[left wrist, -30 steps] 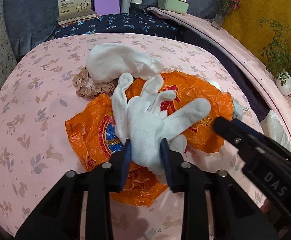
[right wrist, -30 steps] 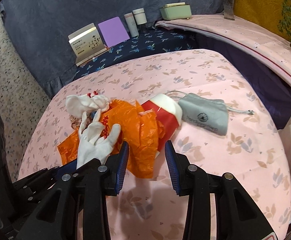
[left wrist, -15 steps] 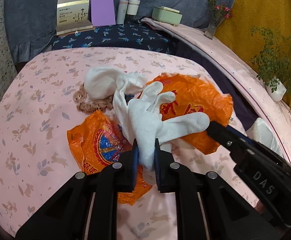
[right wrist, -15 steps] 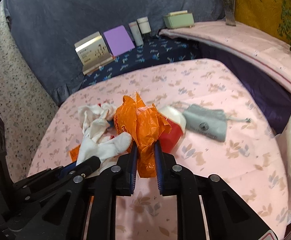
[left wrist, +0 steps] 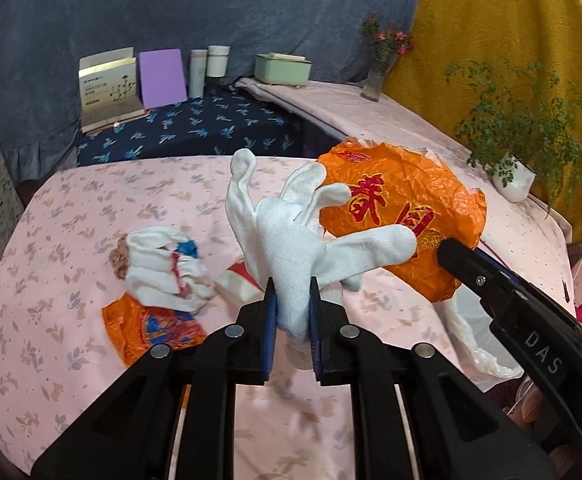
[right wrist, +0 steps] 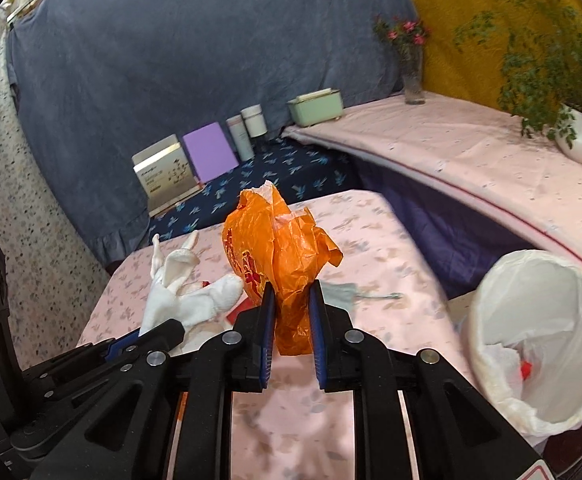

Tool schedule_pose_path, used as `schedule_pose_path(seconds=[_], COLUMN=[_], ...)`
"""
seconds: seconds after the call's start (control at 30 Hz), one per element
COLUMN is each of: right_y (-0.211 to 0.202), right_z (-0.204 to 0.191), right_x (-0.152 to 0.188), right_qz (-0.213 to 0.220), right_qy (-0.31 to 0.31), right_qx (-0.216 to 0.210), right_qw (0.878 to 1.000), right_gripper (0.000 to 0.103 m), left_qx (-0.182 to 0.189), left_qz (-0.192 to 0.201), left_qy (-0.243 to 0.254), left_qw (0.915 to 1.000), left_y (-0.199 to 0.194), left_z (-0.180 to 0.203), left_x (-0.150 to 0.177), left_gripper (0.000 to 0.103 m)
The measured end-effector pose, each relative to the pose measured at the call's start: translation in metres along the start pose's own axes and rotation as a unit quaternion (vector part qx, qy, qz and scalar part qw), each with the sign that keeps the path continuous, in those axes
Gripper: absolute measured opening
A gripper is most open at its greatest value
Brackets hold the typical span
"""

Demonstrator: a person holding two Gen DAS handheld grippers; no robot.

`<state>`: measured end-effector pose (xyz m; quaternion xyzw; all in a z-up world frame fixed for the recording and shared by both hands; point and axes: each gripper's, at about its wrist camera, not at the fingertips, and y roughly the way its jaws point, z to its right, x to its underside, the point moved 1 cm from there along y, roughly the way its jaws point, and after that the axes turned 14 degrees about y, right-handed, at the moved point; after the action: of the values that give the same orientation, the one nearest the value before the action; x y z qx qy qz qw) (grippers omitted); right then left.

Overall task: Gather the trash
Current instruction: 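Carry the white glove with the left tool while the right tool carries the orange bag over the bin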

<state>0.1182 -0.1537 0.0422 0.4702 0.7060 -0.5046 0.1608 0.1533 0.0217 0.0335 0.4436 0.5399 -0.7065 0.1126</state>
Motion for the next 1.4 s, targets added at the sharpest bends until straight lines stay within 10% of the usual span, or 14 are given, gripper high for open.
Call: schedule_pose_path(seconds=[1.4], right_y=[-0.109], right_z=[0.233], right_x=[-0.030], right_qz=[0.095], right_qy=[0.155], right_qx=[0.143], right_qw=[0.973], right_gripper=[0.016], left_qx=[0.117], left_qz=[-0.017], left_qy=[0.181], left_qw=[0.9764], left_y=[0.050], left_z=[0.241], left_x=[-0.030], left_gripper=[0.014])
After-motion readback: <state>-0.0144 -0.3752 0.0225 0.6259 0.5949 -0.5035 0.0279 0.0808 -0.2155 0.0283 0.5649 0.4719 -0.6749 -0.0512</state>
